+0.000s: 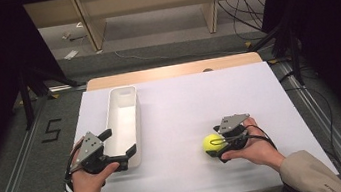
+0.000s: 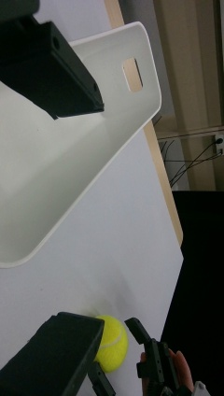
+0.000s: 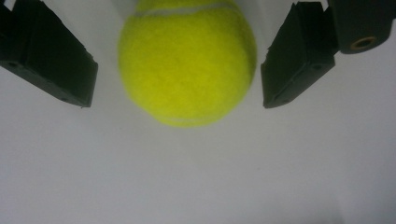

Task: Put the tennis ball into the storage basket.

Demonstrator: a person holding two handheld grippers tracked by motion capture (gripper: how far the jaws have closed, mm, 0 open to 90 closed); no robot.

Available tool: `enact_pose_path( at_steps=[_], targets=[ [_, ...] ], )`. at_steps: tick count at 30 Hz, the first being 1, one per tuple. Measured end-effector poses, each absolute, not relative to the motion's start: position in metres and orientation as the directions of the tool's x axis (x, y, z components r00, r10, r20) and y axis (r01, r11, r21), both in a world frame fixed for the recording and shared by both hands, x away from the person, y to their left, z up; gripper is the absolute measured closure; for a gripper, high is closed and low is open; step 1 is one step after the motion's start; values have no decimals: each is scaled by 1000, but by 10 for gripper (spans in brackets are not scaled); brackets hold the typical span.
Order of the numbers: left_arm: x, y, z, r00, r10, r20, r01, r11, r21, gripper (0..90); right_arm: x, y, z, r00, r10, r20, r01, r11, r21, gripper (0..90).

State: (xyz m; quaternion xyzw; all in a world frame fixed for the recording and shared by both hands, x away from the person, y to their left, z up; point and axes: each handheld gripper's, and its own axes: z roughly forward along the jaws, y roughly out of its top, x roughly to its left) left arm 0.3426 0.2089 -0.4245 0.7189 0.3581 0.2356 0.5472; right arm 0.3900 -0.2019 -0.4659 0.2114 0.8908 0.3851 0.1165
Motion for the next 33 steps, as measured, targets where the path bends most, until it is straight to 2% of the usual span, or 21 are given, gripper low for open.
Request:
enact_pose_path(
  at_steps=[14, 28, 33],
  targets=[
    [343, 209, -424, 633, 772, -54, 257, -144, 956, 0, 391, -198, -470, -888, 458, -44, 293, 637, 713, 118],
    [343, 209, -425, 633, 773, -54, 258, -144, 955, 0, 391, -198, -473, -891, 453, -33, 304, 649, 697, 161],
    [343, 209, -425, 633, 773, -55, 258, -144, 955, 0, 391, -199, -473, -891, 452, -31, 307, 651, 694, 207]
  ],
)
